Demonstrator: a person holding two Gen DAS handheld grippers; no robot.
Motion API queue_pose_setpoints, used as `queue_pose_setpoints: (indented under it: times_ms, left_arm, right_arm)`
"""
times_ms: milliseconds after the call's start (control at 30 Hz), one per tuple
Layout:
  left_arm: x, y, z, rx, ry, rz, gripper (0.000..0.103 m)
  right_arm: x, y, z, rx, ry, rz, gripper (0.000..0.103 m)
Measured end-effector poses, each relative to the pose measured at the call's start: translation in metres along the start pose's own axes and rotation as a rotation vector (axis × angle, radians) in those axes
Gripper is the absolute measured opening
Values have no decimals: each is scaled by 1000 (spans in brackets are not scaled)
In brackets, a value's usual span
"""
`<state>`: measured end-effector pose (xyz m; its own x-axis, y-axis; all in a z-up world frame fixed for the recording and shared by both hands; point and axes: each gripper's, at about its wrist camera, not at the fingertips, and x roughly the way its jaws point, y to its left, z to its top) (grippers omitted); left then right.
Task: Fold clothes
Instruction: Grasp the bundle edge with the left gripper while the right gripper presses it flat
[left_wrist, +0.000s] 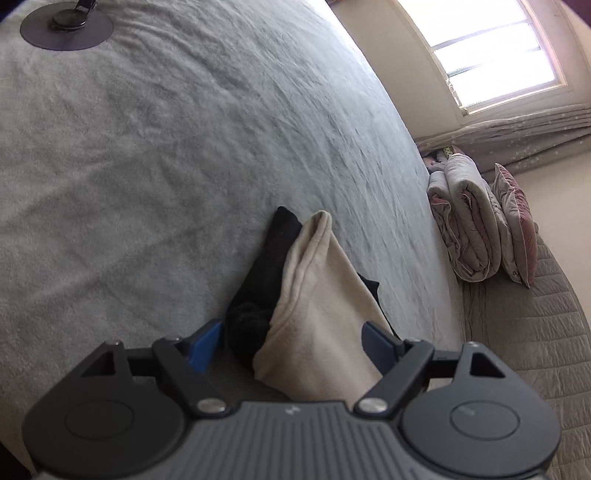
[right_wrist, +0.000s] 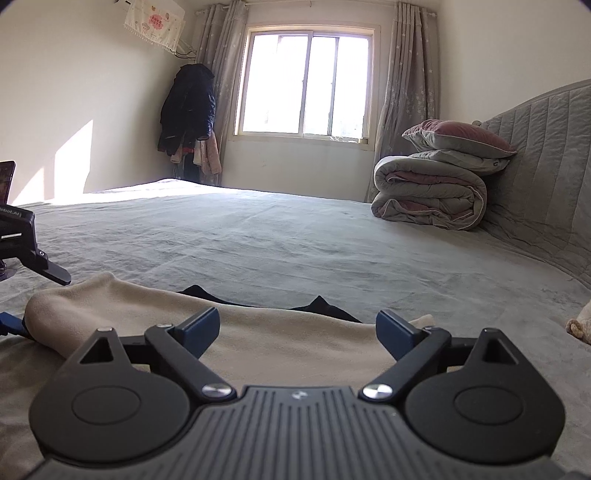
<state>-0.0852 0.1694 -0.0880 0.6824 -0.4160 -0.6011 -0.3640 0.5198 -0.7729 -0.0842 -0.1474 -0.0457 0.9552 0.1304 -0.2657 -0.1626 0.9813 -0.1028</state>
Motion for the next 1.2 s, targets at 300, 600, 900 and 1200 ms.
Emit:
queue_pose_setpoints:
  times_ms: [300, 600, 900, 1200]
  left_arm:
    - [17, 12, -18, -260, 198, -104, 82]
    - [18, 1, -33, -347, -69, -56, 71]
    - [20, -16, -40, -320, -265, 45, 41]
    - [3, -43, -45, -122, -391, 44, 31]
  right_arm:
    - [3, 13, -7, -60, 22, 43, 95]
    - [6, 25, -6, -65, 35, 91, 95]
    - [15, 19, 2, 129, 115, 190, 65]
    - [26, 4, 2, 351, 240, 291, 37]
